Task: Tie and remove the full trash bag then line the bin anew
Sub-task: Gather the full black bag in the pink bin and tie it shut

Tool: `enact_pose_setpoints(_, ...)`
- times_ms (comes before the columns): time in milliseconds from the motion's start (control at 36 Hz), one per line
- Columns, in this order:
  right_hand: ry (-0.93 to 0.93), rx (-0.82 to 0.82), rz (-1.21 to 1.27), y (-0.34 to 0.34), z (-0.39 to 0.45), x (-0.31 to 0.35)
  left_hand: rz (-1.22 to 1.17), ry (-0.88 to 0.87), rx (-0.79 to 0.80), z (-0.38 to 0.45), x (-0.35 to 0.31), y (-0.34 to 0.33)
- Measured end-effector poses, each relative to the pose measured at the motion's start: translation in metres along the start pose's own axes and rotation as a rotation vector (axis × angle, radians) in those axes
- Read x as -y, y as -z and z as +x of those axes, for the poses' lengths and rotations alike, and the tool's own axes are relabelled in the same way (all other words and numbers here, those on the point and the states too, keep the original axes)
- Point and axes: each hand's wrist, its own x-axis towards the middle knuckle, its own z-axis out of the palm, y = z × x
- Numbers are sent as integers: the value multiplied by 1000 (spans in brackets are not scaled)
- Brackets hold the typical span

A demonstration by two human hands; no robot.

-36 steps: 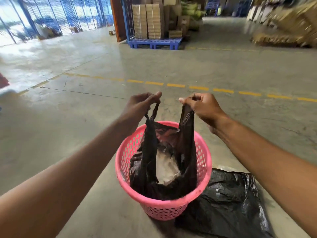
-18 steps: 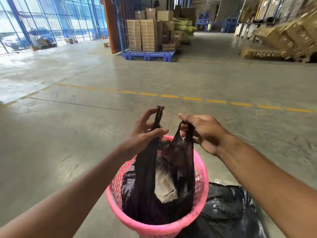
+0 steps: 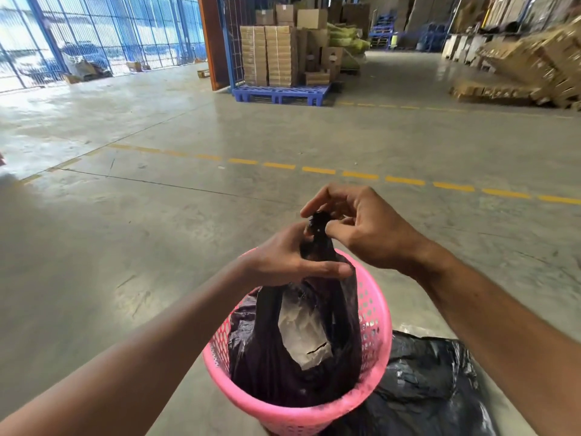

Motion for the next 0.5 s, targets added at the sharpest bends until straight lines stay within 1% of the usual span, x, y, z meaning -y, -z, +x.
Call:
enact_pose_setpoints(56, 58, 16, -120, -3, 0, -2, 40, 46, -15, 1, -2, -9)
enact_pose_setpoints(139, 184, -103, -318, -1, 1, -5, -117, 173, -76, -1, -3, -12)
enact_pose_setpoints(194, 228, -163, -382, 4, 2, -13, -156, 234, -120, 0, -2, -8)
enact_pose_setpoints(250, 181, -142, -393, 10, 3, -24, -160, 234, -127, -1, -2, -4)
enact_pose_setpoints(306, 136, -77, -402, 10, -1, -33, -192, 249, -132, -2, -2, -1)
enact_pose_setpoints(361, 140, -55, -375, 5, -5, -39, -202, 275, -155, -4, -3, -1)
enact_pose_setpoints(389, 153, -78, -349, 1, -6, -41, -206, 279, -158, -4, -3, -2)
enact_pose_setpoints(444, 182, -176, -292, -6, -4, -47, -224, 295, -147, -5, -6, -2)
enact_pose_setpoints(500, 155, -276, -223, -9, -1, -53, -282, 344, -137, -4, -4, 0)
